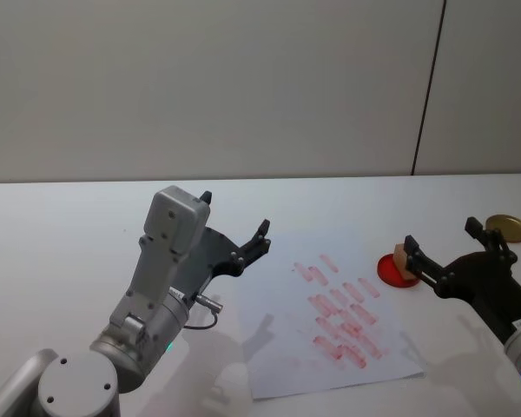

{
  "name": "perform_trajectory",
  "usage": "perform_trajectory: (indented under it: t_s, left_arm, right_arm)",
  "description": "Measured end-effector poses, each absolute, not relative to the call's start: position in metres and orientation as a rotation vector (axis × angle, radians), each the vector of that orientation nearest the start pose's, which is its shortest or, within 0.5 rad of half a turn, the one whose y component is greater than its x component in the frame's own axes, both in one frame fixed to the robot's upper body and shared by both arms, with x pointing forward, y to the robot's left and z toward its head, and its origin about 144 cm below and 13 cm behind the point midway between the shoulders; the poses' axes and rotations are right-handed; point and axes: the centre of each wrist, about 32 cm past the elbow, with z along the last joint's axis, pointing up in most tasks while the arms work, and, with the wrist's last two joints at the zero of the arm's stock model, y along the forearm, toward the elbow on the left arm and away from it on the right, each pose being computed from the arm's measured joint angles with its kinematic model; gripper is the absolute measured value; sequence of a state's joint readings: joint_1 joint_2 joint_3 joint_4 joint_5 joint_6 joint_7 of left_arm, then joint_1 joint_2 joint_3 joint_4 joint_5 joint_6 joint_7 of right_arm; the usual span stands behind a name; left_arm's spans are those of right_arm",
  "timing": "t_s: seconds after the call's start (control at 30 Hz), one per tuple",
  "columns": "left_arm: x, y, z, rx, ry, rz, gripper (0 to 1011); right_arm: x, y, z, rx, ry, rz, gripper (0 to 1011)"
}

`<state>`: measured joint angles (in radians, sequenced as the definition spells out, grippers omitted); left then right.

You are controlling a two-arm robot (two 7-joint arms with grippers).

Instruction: Use the one hand to pick up the stamp and affix it onto the A4 paper.

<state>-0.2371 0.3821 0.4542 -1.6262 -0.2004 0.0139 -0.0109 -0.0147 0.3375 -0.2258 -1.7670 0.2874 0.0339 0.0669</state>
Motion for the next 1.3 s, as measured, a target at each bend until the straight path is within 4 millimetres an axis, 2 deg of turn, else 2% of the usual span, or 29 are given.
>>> perform_trajectory:
  t_s: [1.3]
  left_arm:
    - [0.4920, 0.1984, 1.2044, 0.061, -0.268, 1.124, 993]
  right_arm:
    - [0.4449, -0.2363, 1.1898, 0.017, -0.064, -1.237, 1001]
